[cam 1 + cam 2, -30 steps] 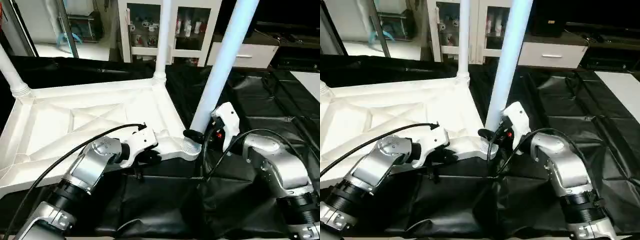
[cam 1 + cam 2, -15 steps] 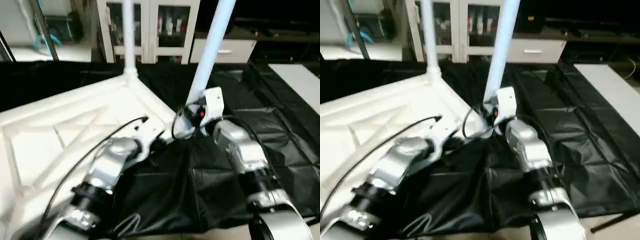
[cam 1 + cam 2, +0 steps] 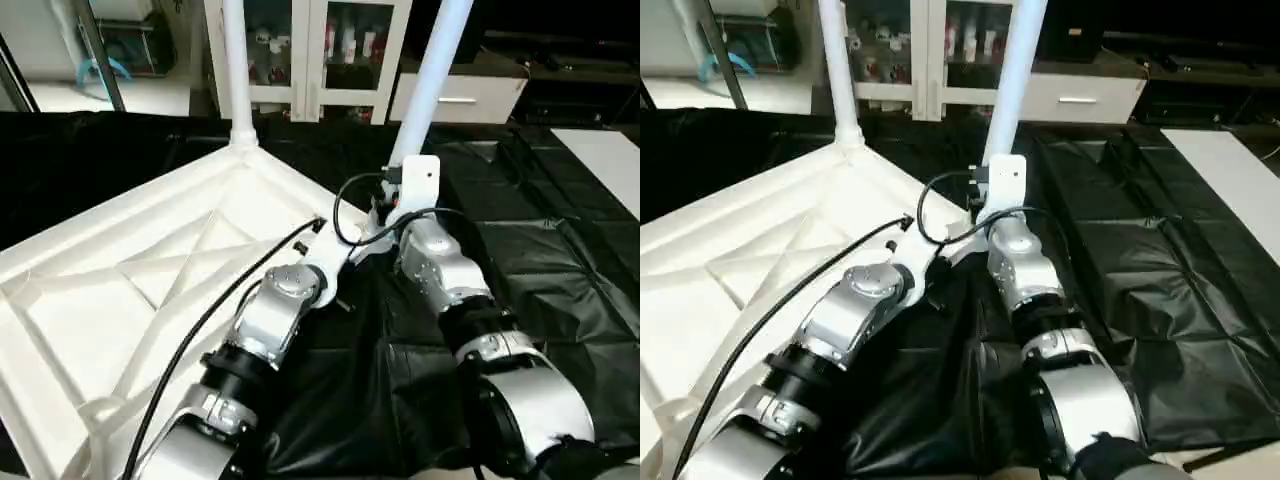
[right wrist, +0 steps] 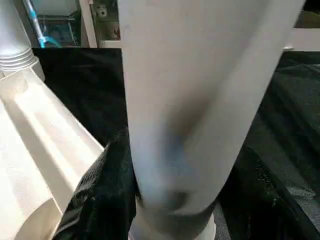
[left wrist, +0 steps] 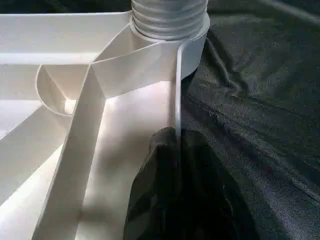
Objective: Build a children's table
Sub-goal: Insert table leg to table base
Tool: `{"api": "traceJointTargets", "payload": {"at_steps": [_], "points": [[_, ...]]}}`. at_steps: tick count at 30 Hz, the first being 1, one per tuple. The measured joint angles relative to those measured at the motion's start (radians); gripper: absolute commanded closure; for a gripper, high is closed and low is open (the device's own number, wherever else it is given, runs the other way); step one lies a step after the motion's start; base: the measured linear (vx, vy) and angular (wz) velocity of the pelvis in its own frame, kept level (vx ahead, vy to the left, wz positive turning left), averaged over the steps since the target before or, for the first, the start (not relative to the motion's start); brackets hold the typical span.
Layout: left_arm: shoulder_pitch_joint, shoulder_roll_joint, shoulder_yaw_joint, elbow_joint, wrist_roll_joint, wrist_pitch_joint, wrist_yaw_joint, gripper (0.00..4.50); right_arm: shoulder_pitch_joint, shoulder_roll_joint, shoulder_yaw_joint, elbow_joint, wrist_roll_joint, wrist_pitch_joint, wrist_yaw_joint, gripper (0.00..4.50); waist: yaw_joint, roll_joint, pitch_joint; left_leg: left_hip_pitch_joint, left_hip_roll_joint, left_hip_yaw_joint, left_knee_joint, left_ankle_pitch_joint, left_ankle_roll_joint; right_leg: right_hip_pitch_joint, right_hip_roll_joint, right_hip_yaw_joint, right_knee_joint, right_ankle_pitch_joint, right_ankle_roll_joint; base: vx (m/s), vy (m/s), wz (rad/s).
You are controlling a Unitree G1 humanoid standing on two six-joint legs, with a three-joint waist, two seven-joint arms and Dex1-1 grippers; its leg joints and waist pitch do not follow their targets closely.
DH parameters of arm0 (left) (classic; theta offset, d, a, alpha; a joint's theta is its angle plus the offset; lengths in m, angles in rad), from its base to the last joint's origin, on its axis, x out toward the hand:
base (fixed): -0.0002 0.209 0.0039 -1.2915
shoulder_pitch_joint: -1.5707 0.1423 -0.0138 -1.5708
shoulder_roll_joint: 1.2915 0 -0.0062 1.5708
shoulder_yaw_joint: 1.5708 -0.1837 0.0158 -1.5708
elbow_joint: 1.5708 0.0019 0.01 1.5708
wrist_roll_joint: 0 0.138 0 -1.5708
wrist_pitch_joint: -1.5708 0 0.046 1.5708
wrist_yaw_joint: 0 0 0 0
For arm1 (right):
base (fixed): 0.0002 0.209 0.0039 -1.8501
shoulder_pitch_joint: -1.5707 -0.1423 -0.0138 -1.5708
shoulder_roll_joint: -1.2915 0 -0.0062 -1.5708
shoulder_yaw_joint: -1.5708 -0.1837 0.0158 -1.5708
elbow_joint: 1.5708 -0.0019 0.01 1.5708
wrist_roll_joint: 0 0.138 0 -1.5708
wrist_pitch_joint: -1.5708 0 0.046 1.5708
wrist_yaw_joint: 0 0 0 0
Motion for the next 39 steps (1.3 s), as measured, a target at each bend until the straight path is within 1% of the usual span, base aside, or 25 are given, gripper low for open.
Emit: {"api": "traceJointTargets", "payload": {"at_steps": [3, 4, 5, 6, 7, 8, 9, 10, 11, 13, 16, 18, 19, 20, 21, 22, 23, 25, 27, 28, 29, 32, 33, 35, 39], "points": [[-0.003, -0.002, 0.003, 0.004, 0.0, 0.0, 0.003, 4.5, -0.01, 0.003, -0.006, 0.025, -0.001, -0.02, -0.004, 2.66, -0.003, 0.0, 0.0, -0.002, 0.0, 0.0, 0.0, 0.0, 0.0, -0.001, 0.0, 0.0, -0.001, 0.0, 0.0, 0.0, 0.0, 0.0], [-0.004, -0.002, 0.003, 0.004, 0.0, 0.0, 0.005, 4.5, -0.014, 0.003, -0.01, 0.039, -0.001, -0.036, 0.004, 2.31, -0.003, 0.0, 0.0, -0.002, 0.0, 0.0, 0.0, 0.0, 0.0, -0.001, 0.0, 0.0, -0.001, 0.0, 0.0, 0.0, 0.0, 0.0], [-0.004, -0.002, 0.003, 0.004, 0.0, 0.0, 0.005, 4.5, -0.014, 0.002, -0.014, 0.043, 0.002, -0.055, 0.026, 2.31, -0.004, 0.0, 0.0, -0.003, 0.0, 0.0, 0.0, 0.0, 0.0, -0.002, 0.0, 0.0, -0.001, 0.0, 0.0, 0.0, 0.0, 0.0], [-0.005, -0.001, 0.003, 0.004, -0.001, 0.0, 0.005, 4.5, -0.012, -0.001, -0.021, 0.044, 0.005, -0.064, 0.048, 2.08, -0.004, 0.0, 0.0, -0.004, 0.0, 0.0, 0.0, 0.0, 0.0, -0.003, 0.0, 0.0, -0.001, 0.0, 0.0, 0.0, 0.0, 0.0], [-0.005, 0.0, 0.003, 0.002, -0.001, 0.0, 0.002, 4.5, -0.009, -0.005, -0.021, 0.042, 0.006, -0.067, 0.068, 2.08, -0.003, 0.0, 0.0, -0.005, 0.0, 0.0, 0.0, 0.0, 0.0, -0.004, 0.0, 0.0, -0.001, 0.001, -0.001, 0.0, 0.0, 0.0], [-0.006, 0.001, 0.003, 0.002, -0.001, 0.0, 0.0, 4.5, -0.009, -0.007, -0.022, 0.042, 0.01, -0.068, 0.087, 1.91, -0.003, 0.0, 0.0, -0.006, 0.0, 0.0, 0.0, 0.0, 0.0, -0.005, 0.0, 0.0, -0.001, 0.003, 0.0, 0.0, 0.0, 0.0], [-0.006, 0.002, 0.003, 0.0, -0.001, 0.0, -0.002, 4.5, -0.008, -0.008, -0.023, 0.043, 0.012, -0.065, 0.097, 1.89, -0.002, 0.0, 0.001, -0.006, 0.0, 0.0, 0.0, 0.0, 0.0, -0.006, 0.0, 0.0, -0.001, 0.003, 0.0, 0.0, 0.0, 0.0], [-0.006, 0.005, 0.0, -0.003, -0.003, 0.0, -0.007, 4.5, 0.003, -0.011, -0.022, 0.036, 0.013, -0.063, 0.112, 1.86, -0.001, 0.001, 0.001, -0.007, 0.0, 0.0, 0.0, 0.0, 0.0, -0.007, 0.0, 0.0, -0.001, 0.003, 0.0, 0.0, 0.0, 0.0], [-0.004, 0.017, -0.011, -0.016, -0.007, 0.0, -0.023, 4.5, 0.038, -0.022, -0.012, -0.015, 0.014, -0.06, 0.16, 1.8, 0.004, 0.002, 0.002, -0.011, 0.0, 0.0, 0.0, 0.0, 0.001, -0.01, 0.0, 0.0, -0.001, 0.004, 0.001, 0.0, 0.0, 0.0], [-0.002, 0.034, -0.015, -0.032, -0.015, 0.0, -0.045, 4.5, 0.083, -0.041, -0.001, -0.084, 0.02, -0.043, 0.23, 1.52, 0.011, 0.004, 0.004, -0.014, 0.001, 0.0, 0.001, 0.001, 0.002, -0.013, 0.0, -0.001, 0.0, 0.005, 0.002, 0.0, 0.0, 0.0], [0.006, 0.068, -0.027, -0.061, -0.019, -0.002, -0.09, 4.5, 0.155, -0.076, 0.03, -0.217, 0.043, 0.012, 0.319, 1.41, 0.019, 0.007, 0.008, -0.014, 0.002, 0.001, 0.001, 0.004, 0.007, -0.015, 0.001, -0.001, 0.001, 0.005, 0.002, 0.0, 0.0, 0.0], [0.015, 0.094, -0.036, -0.082, -0.023, -0.008, -0.129, 4.5, 0.196, -0.098, 0.042, -0.301, 0.05, 0.053, 0.363, 1.22, 0.023, 0.009, 0.009, -0.014, 0.004, 0.002, 0.001, 0.005, 0.007, -0.015, 0.001, -0.001, 0.001, 0.004, 0.002, 0.0, 0.0, 0.0], [0.025, 0.111, -0.046, -0.101, -0.029, -0.011, -0.156, 4.5, 0.231, -0.122, 0.053, -0.362, 0.055, 0.08, 0.389, 1.12, 0.025, 0.011, 0.01, -0.014, 0.004, 0.002, 0.0, 0.005, 0.007, -0.015, 0.001, -0.002, 0.001, 0.004, 0.002, 0.0, 0.0, 0.0], [0.042, 0.138, -0.057, -0.127, -0.037, -0.018, -0.195, 4.5, 0.275, -0.155, 0.07, -0.446, 0.075, 0.123, 0.43, 1.07, 0.031, 0.012, 0.011, -0.014, 0.004, 0.003, 0.001, 0.005, 0.007, -0.015, 0.001, -0.001, 0.001, 0.004, 0.002, 0.0, 0.0, 0.0], [0.049, 0.156, -0.064, -0.143, -0.044, -0.022, -0.227, 4.5, 0.306, -0.179, 0.079, -0.506, 0.087, 0.155, 0.461, 1.07, 0.037, 0.012, 0.011, -0.014, 0.004, 0.003, 0.001, 0.006, 0.008, -0.015, 0.001, -0.001, 0.001, 0.004, 0.002, 0.0, 0.0, 0.0], [0.056, 0.173, -0.067, -0.154, -0.051, -0.026, -0.254, 4.5, 0.324, -0.197, 0.086, -0.543, 0.093, 0.179, 0.486, 1.0, 0.043, 0.013, 0.012, -0.014, 0.004, 0.003, 0.001, 0.006, 0.008, -0.015, 0.001, -0.001, 0.001, 0.004, 0.002, 0.0, 0.0, 0.0], [0.059, 0.193, -0.07, -0.163, -0.061, -0.031, -0.288, 4.5, 0.345, -0.22, 0.092, -0.598, 0.107, 0.212, 0.514, 0.78, 0.047, 0.014, 0.012, -0.014, 0.004, 0.004, 0.001, 0.007, 0.008, -0.015, 0.001, -0.001, 0.001, 0.004, 0.002, 0.0, 0.0, 0.0], [0.067, 0.214, -0.076, -0.174, -0.074, -0.04, -0.333, 4.5, 0.359, -0.248, 0.099, -0.653, 0.119, 0.253, 0.548, 0.7, 0.053, 0.016, 0.013, -0.013, 0.004, 0.005, 0.001, 0.007, 0.008, -0.014, 0.001, -0.001, 0.002, 0.004, 0.002, 0.0, 0.0, 0.0], [0.081, 0.26, -0.093, -0.201, -0.097, -0.044, -0.404, 4.5, 0.406, -0.323, 0.121, -0.758, 0.136, 0.319, 0.619, 0.53, 0.062, 0.017, 0.014, -0.013, 0.004, 0.006, 0.001, 0.005, 0.006, -0.013, 0.0, -0.001, 0.001, 0.004, 0.002, 0.0, 0.0, 0.0], [0.087, 0.286, -0.104, -0.217, -0.11, -0.046, -0.446, 4.5, 0.435, -0.374, 0.136, -0.806, 0.144, 0.348, 0.664, 0.53, 0.067, 0.017, 0.014, -0.013, 0.004, 0.007, 0.001, 0.005, 0.005, -0.013, 0.0, -0.001, 0.001, 0.004, 0.002, 0.0, 0.0, 0.0], [0.092, 0.322, -0.116, -0.232, -0.127, -0.058, -0.507, 4.5, 0.463, -0.42, 0.145, -0.847, 0.153, 0.379, 0.707, 0.32, 0.069, 0.017, 0.014, -0.012, 0.004, 0.007, 0.001, 0.005, 0.005, -0.012, 0.0, 0.0, 0.001, 0.004, 0.002, 0.0, 0.0, 0.0], [0.098, 0.367, -0.117, -0.241, -0.147, -0.073, -0.584, 4.5, 0.508, -0.482, 0.15, -0.912, 0.176, 0.429, 0.791, 0.22, 0.067, 0.02, 0.016, -0.012, 0.004, 0.008, 0.001, 0.005, 0.004, -0.012, 0.0, 0.0, 0.002, 0.004, 0.002, 0.0, 0.0, 0.0], [0.099, 0.38, -0.118, -0.245, -0.153, -0.075, -0.604, 4.5, 0.515, -0.497, 0.153, -0.929, 0.19, 0.439, 0.819, 0.11, 0.067, 0.022, 0.017, -0.012, 0.004, 0.008, 0.002, 0.005, 0.004, -0.013, 0.0, 0.0, 0.003, 0.005, 0.002, 0.0, 0.0, 0.0], [0.104, 0.41, -0.127, -0.251, -0.167, -0.085, -0.662, 4.5, 0.54, -0.546, 0.17, -0.972, 0.21, 0.454, 0.888, 0.11, 0.072, 0.023, 0.018, -0.012, 0.005, 0.008, 0.001, 0.005, 0.003, -0.013, -0.001, 0.0, 0.004, 0.005, 0.002, 0.0, 0.0, 0.0], [0.114, 0.454, -0.134, -0.267, -0.194, -0.088, -0.739, 4.5, 0.551, -0.604, 0.188, -0.994, 0.224, 0.481, 0.964, 0.11, 0.075, 0.023, 0.018, -0.011, 0.005, 0.008, 0.001, 0.008, 0.002, -0.012, 0.0, -0.001, 0.005, 0.005, 0.002, 0.0, 0.0, 0.0]]}}
